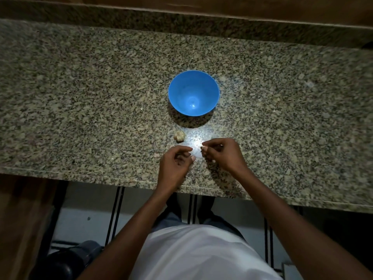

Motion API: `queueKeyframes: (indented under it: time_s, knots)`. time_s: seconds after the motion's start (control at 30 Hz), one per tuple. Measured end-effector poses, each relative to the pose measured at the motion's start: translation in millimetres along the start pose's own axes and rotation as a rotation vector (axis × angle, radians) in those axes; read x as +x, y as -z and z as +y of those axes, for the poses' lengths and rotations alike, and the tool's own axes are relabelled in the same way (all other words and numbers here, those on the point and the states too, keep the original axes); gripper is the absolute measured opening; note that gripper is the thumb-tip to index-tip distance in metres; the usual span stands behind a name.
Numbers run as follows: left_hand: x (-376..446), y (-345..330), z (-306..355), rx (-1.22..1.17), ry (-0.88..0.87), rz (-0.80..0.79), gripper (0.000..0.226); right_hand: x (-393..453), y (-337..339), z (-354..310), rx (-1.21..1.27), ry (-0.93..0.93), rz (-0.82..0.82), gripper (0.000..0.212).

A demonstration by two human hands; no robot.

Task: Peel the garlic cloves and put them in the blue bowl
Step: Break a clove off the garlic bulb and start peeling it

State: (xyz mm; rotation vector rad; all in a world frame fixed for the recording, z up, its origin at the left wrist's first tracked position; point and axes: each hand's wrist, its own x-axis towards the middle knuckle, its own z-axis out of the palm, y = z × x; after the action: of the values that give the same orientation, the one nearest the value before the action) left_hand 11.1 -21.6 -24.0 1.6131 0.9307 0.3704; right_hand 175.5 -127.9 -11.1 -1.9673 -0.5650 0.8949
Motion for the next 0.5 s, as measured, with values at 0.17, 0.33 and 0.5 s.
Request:
queueKeyframes:
  time_s: [0.17,0.33,0.5]
  knots:
    - [7.0,2.0,-6.9,0.302,-0.146,-0.006,0.017,16.4,-9.4,-8.7,-0.542,0.297,-0.028,0.015]
    - [21.5,9.2,-15.8,0.549,-0.242,-0.079,0.037,17.4,-18.2,-18.5,-0.780,0.390,-0.050,0.012]
    - [25.9,19.5,-11.5,0.717,-0.292,-0.083,0.041,14.8,-21.4,-14.1,-0.834,0.414,-0.059,0.003]
